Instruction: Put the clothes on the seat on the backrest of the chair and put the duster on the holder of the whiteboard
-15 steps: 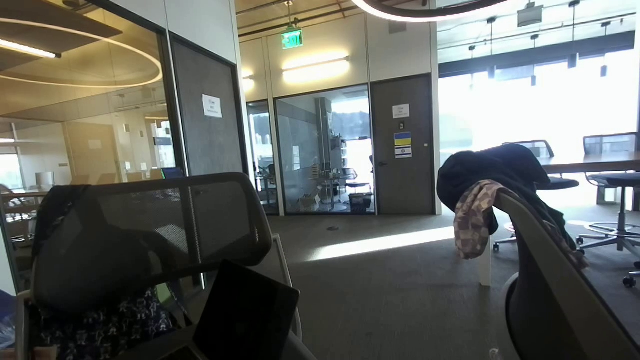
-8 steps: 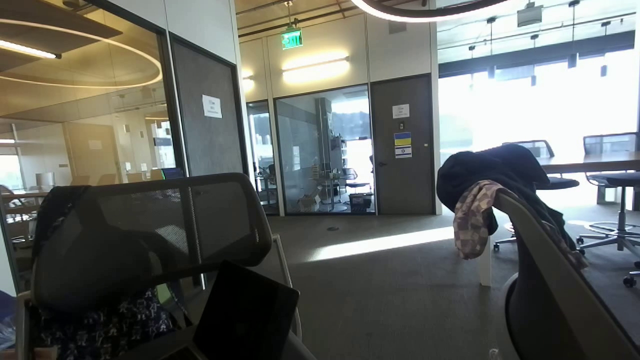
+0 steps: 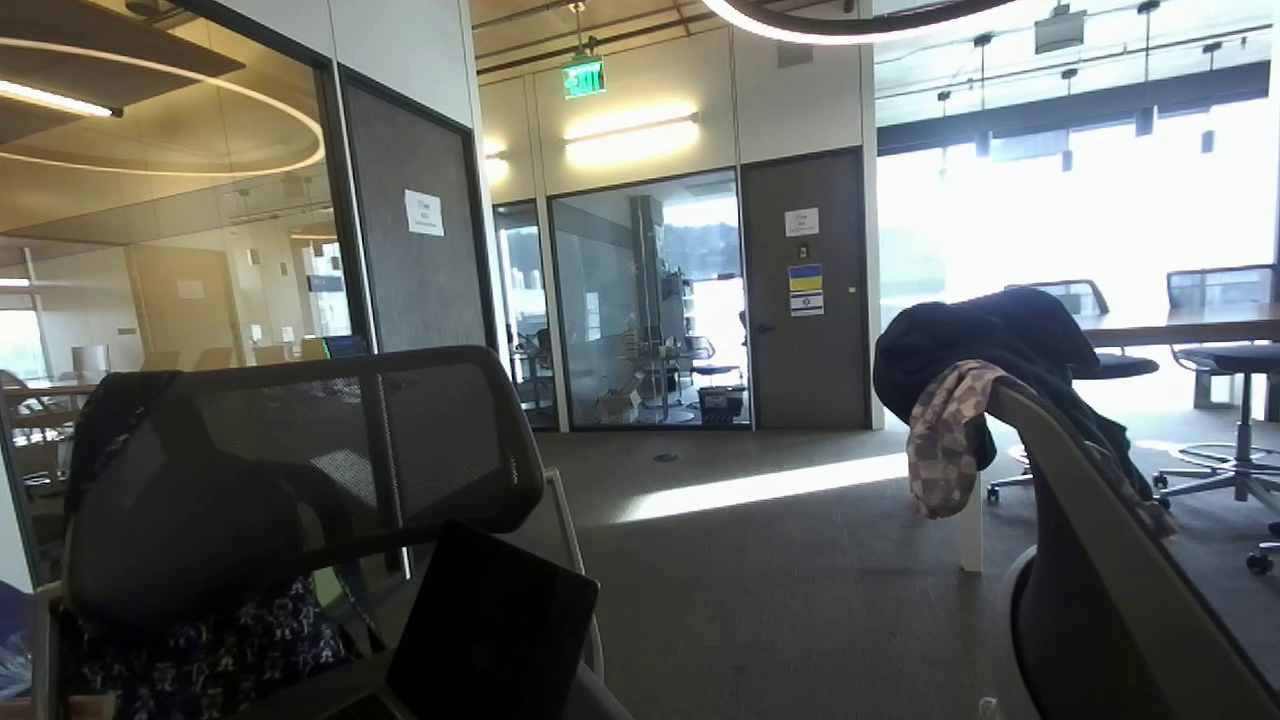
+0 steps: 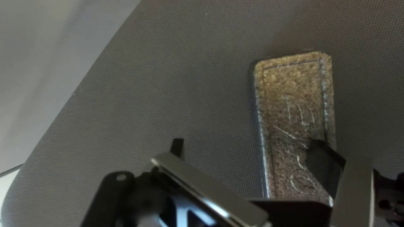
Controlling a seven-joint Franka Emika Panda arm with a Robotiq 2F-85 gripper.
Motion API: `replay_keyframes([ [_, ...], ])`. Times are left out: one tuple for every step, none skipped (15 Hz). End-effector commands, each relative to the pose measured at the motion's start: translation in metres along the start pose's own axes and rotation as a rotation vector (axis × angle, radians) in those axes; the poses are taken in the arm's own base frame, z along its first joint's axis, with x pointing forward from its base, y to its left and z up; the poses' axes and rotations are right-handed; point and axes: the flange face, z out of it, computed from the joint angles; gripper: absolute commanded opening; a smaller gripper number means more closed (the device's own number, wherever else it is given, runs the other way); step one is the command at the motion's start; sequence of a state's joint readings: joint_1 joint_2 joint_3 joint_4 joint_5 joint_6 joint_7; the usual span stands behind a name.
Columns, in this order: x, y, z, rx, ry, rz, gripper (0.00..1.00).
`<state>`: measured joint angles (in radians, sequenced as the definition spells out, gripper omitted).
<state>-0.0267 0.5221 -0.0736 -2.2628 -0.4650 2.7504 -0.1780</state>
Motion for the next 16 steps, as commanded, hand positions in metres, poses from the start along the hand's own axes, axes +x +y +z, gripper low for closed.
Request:
replay_keyframes([
  [0.01, 0.007, -0.005, 0.043, 0.007, -0.049, 1.0],
  [0.012, 0.008, -0.005, 0.06, -0.002, -0.05, 1.0],
  [0.012, 0.009, -0.008, 0.07, 0.005, -0.055, 1.0],
  [0.012, 0.01, -0.011, 0.074, 0.006, -0.057, 1.0],
  [0.013, 0.01, -0.012, 0.087, -0.003, -0.063, 1.0],
  [0.015, 0.01, -0.013, 0.092, -0.006, -0.072, 1.0],
  [0.017, 0.008, -0.012, 0.098, -0.007, -0.08, 1.0],
  [0.019, 0.006, -0.012, 0.101, -0.01, -0.085, 1.0],
  [0.021, 0.003, -0.009, 0.099, -0.011, -0.093, 1.0],
  [0.022, 0.002, -0.008, 0.114, -0.015, -0.107, 1.0],
  [0.022, -0.001, -0.006, 0.118, -0.02, -0.109, 1.0],
  [0.023, -0.004, -0.006, 0.13, -0.021, -0.118, 1.0],
  [0.023, -0.006, -0.005, 0.135, -0.02, -0.124, 1.0],
  [0.024, -0.01, -0.005, 0.138, -0.013, -0.129, 1.0],
  [0.025, -0.012, -0.003, 0.14, -0.018, -0.129, 1.0],
  [0.026, -0.013, -0.001, 0.145, -0.022, -0.128, 1.0],
])
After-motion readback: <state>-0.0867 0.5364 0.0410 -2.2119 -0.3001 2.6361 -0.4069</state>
